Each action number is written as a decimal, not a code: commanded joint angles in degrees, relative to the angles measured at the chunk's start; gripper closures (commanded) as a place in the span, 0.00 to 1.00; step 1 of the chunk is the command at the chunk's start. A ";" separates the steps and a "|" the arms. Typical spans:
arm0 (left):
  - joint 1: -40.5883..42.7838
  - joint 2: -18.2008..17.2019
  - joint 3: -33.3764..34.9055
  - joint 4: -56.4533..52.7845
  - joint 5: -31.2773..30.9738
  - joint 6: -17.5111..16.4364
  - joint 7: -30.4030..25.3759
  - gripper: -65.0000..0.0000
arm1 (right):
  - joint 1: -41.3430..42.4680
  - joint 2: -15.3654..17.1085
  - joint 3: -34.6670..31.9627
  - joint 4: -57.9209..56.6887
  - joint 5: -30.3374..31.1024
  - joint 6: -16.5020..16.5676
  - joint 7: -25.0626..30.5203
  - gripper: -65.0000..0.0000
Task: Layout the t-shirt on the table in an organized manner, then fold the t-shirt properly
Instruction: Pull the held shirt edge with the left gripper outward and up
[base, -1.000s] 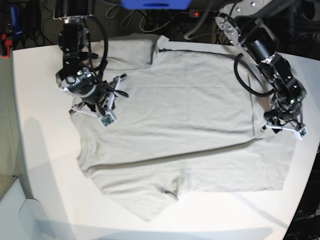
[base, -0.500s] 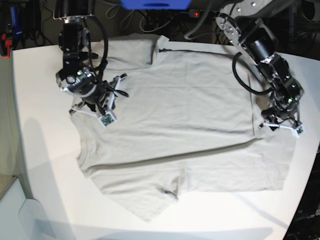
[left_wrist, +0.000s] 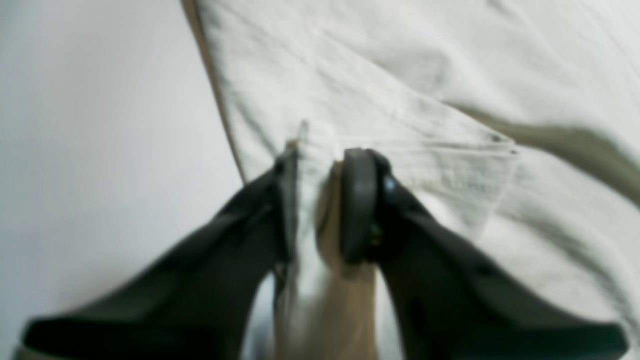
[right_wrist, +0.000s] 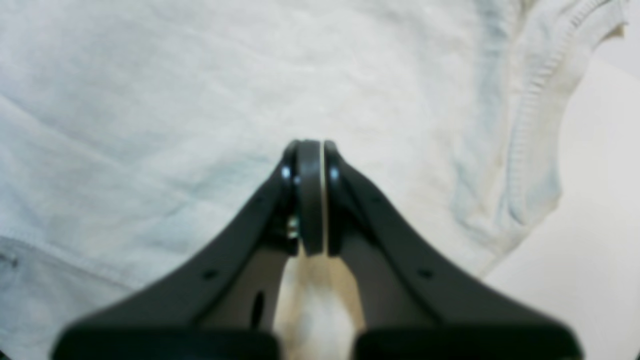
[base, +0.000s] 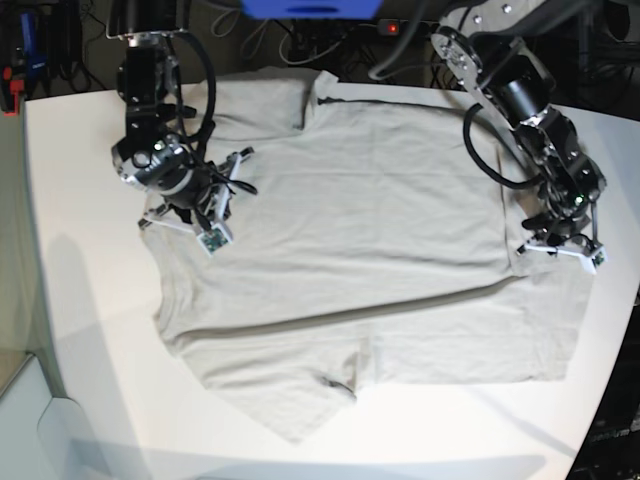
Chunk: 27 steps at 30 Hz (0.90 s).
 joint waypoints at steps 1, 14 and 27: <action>-1.23 -0.56 0.02 1.31 -0.36 -0.13 -0.66 0.89 | 0.87 0.26 0.05 0.78 0.41 0.74 1.04 1.00; 2.37 1.72 -0.06 20.12 -0.36 -0.05 8.22 0.99 | 0.87 0.26 0.05 0.78 0.41 0.74 1.04 1.00; 9.40 5.15 -10.70 30.50 -0.36 -0.49 12.52 0.99 | 0.69 0.17 0.05 0.78 0.41 0.83 1.04 1.00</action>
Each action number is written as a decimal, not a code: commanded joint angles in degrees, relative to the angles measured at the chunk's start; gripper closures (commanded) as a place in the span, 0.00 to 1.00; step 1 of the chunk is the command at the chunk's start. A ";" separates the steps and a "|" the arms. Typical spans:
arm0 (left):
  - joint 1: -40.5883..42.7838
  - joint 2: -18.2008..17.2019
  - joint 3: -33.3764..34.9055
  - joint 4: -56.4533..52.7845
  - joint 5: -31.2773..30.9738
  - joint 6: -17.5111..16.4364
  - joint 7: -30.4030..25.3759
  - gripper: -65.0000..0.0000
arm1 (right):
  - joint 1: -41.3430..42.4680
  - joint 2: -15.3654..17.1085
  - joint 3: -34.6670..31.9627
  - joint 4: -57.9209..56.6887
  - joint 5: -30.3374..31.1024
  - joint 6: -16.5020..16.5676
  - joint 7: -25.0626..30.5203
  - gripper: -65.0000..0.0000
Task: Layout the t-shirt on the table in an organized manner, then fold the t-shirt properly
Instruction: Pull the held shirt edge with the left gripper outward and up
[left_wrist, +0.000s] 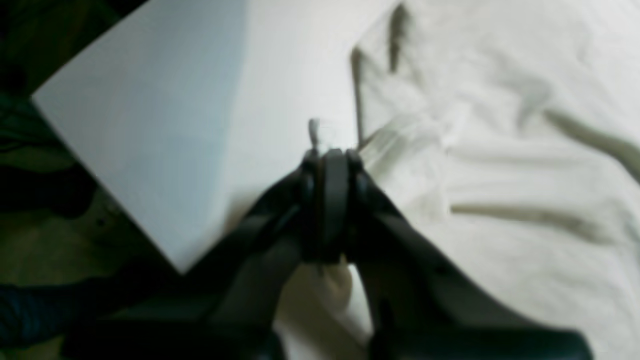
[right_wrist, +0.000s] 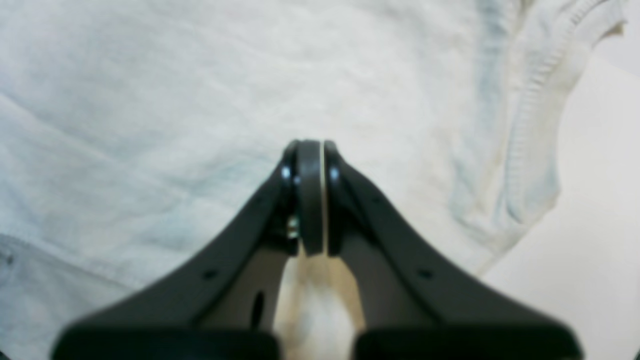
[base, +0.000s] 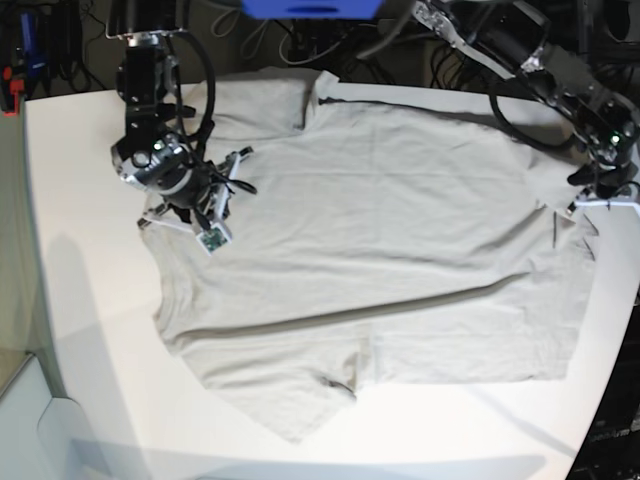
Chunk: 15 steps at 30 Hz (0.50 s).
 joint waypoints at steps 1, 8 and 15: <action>-0.21 -0.64 -0.43 0.92 -0.17 -0.38 -1.20 0.99 | 0.71 -0.02 0.05 0.83 0.56 0.81 1.02 1.00; 3.13 -1.08 -5.35 1.10 -4.48 -0.38 -1.20 0.99 | 0.71 -0.20 -0.03 0.83 0.56 0.81 1.02 1.00; 9.19 -2.49 -6.85 1.19 -12.21 0.06 -1.29 1.00 | 0.54 -0.02 -0.03 0.83 0.56 0.81 1.02 1.00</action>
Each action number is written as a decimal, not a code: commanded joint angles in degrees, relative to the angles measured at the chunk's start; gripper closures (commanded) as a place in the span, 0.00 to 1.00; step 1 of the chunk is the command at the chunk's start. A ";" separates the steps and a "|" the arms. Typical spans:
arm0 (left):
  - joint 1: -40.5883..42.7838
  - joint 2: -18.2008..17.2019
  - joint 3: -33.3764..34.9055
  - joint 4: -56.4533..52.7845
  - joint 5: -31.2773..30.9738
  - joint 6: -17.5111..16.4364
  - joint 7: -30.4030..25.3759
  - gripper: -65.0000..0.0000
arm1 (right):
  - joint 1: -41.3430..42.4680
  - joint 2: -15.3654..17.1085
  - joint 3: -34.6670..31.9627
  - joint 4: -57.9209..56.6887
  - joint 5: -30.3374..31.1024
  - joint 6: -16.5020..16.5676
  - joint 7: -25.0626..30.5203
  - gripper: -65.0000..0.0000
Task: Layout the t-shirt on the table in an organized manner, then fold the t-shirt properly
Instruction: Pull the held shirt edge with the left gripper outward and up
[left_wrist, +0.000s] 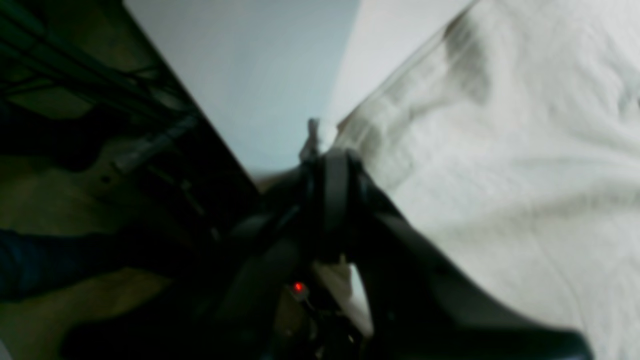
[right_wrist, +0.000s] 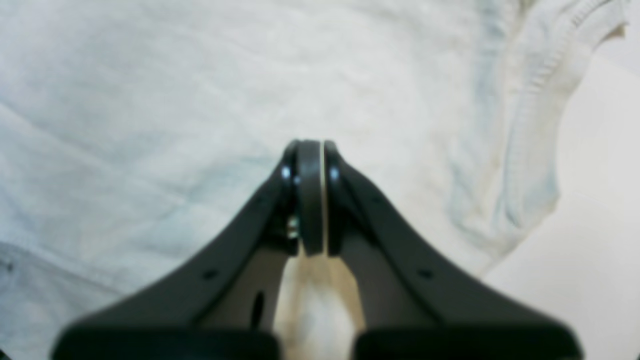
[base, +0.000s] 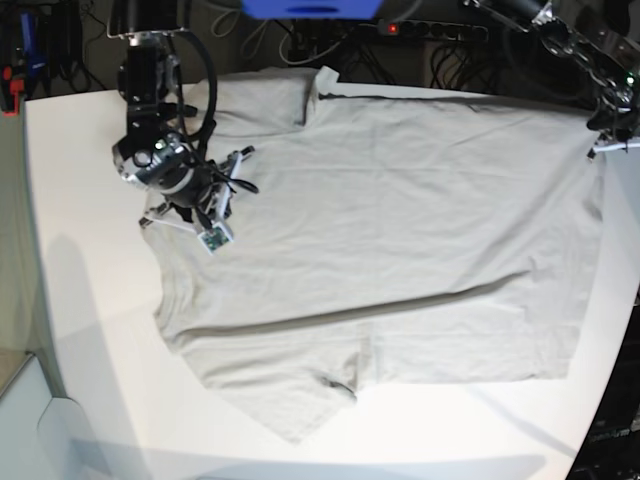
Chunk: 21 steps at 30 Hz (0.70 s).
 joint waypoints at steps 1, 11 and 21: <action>0.56 -0.61 -0.27 1.45 -1.18 0.08 -1.27 1.00 | 0.67 0.28 0.01 0.85 0.56 0.81 1.07 1.00; 1.62 -0.52 -4.49 1.63 -3.82 -0.18 -1.27 0.99 | 0.49 0.11 0.01 0.85 0.56 0.81 1.07 1.00; 2.06 -0.52 -4.23 1.63 -3.73 -0.35 -0.83 0.98 | 0.32 0.37 -1.22 0.85 0.56 0.81 1.07 1.00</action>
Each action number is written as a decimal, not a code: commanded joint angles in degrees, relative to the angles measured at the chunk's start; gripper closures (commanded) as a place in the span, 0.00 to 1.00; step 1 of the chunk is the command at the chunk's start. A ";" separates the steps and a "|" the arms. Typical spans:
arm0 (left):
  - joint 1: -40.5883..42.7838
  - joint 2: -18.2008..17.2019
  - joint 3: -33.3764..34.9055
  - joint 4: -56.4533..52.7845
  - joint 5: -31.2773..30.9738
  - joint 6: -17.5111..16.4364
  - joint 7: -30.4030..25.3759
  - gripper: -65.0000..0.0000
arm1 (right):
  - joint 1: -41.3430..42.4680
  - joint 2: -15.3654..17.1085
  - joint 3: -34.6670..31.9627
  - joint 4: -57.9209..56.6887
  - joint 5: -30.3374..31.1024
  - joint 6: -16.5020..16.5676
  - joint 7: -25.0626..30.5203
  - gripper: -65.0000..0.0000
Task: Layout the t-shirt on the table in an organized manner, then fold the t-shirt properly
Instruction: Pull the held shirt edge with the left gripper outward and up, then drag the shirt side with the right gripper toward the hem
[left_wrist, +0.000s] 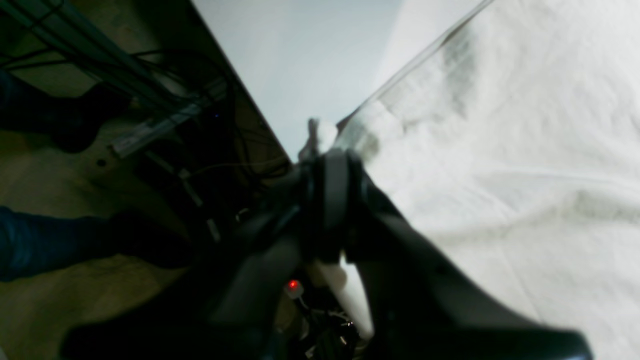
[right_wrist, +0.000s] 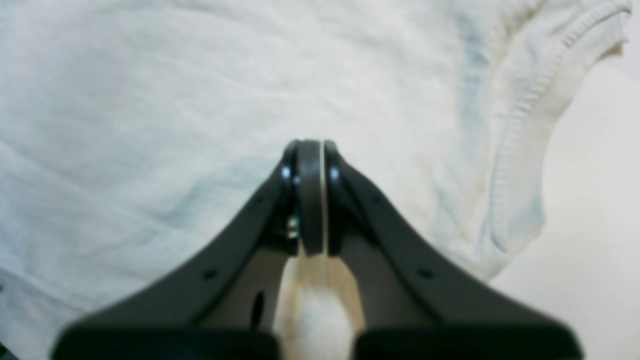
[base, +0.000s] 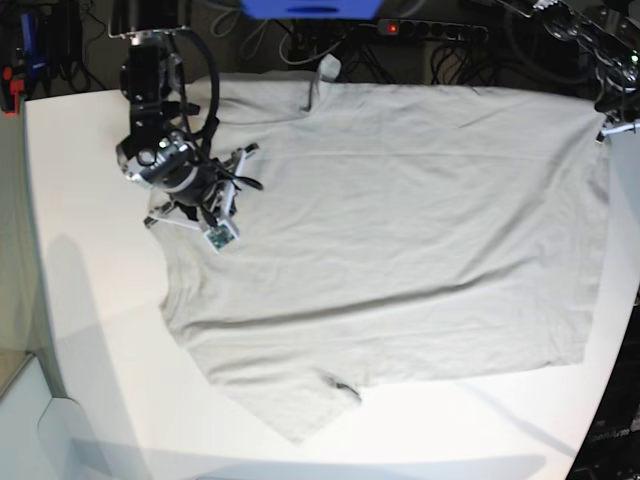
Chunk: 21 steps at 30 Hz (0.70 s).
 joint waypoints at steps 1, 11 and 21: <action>0.88 -0.78 0.04 1.04 -0.76 -0.27 -0.87 0.95 | 0.56 0.17 0.07 0.85 0.43 0.81 1.04 1.00; 3.34 0.27 -0.49 2.44 -0.93 -0.36 -0.87 0.41 | 2.23 0.26 -0.37 0.85 0.43 0.81 1.04 1.00; 3.52 -0.17 -0.05 9.48 -15.97 0.35 1.76 0.48 | 15.50 0.26 -0.81 -10.23 0.43 0.81 0.60 1.00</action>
